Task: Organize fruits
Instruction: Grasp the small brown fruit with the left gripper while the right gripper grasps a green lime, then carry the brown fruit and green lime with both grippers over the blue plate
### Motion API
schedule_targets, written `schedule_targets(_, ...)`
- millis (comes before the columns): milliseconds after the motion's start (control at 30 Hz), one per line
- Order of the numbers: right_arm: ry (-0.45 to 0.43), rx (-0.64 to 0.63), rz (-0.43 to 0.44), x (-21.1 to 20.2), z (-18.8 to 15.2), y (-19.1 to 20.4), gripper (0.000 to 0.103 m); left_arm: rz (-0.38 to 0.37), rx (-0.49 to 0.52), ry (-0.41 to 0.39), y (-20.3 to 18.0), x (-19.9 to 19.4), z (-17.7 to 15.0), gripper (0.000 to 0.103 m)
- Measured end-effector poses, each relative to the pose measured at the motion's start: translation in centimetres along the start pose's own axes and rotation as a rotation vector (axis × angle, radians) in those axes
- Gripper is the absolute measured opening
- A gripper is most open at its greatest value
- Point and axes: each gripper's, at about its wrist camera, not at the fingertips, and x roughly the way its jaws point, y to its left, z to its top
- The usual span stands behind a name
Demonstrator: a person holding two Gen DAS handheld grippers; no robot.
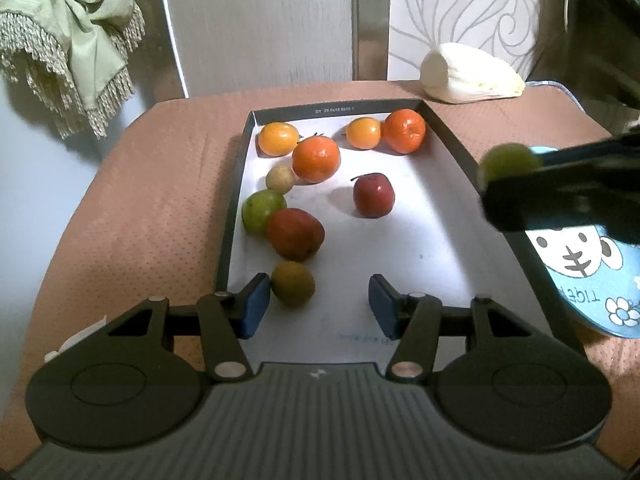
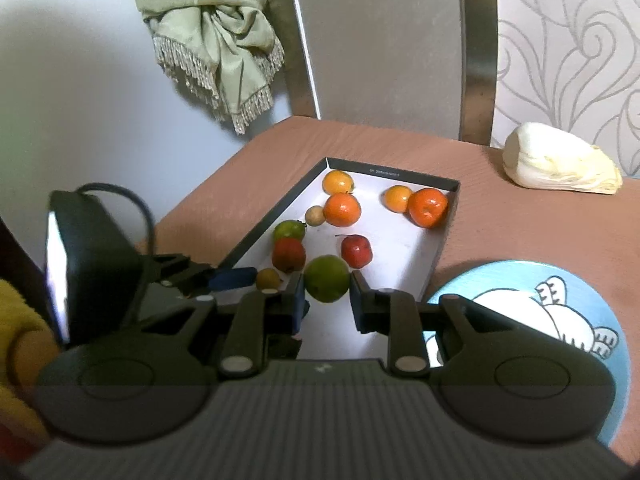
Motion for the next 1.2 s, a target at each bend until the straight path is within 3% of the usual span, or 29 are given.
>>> schedule_targets(500, 0.016, 0.001, 0.006, -0.5, -1.0, 0.4, 0.027, -0.012, -0.026, 0.009, 0.1, -0.2, -0.1, 0.029)
schedule_targets(1200, -0.033, 0.039, -0.031, -2.7, -2.2, 0.0, 0.027, -0.030, -0.010, -0.023, -0.8, -2.2, 0.7, 0.029)
